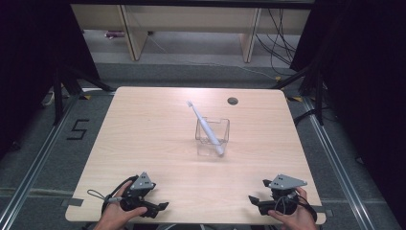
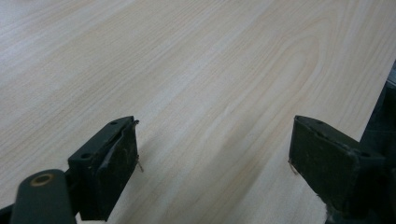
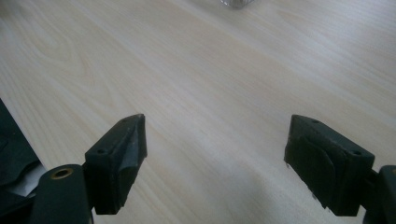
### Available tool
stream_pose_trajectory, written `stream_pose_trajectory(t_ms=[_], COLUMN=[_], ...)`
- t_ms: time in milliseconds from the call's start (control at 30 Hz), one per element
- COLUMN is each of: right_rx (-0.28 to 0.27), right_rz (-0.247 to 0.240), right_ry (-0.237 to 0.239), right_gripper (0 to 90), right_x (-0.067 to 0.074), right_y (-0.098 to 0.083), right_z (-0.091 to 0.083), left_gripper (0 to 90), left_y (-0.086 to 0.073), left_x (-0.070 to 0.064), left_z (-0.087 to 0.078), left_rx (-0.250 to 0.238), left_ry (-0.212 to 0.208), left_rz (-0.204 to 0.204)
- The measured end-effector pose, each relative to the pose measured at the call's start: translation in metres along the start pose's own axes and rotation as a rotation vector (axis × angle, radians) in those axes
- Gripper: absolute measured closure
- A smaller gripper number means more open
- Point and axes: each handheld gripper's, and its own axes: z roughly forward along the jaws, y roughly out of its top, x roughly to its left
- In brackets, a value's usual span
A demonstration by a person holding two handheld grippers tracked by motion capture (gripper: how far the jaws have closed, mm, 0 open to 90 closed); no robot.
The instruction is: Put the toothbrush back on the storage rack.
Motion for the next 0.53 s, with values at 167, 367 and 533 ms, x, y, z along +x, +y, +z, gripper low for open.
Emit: stream_pose_trajectory(t_ms=[167, 367, 533], right_rx=[0.000, 0.009, -0.002], right_rz=[-0.032, -0.012, -0.018], right_ry=[-0.014, -0.006, -0.005], right_gripper=[20.8, 20.5, 20.3], right_x=[-0.0011, 0.0002, -0.0009], right_y=[-0.0031, -0.0042, -0.0038], right_z=[-0.0009, -0.0008, -0.0012], left_gripper=[14.9, 14.9, 14.9], left_y=[0.0000, 0.0000, 0.0000], left_x=[-0.0012, -0.0003, -0.0012], left_z=[0.0004, -0.0002, 0.0002], left_rx=[-0.011, -0.001, -0.012], left_ry=[-0.008, 0.001, -0.006], left_rz=[-0.013, -0.001, -0.013])
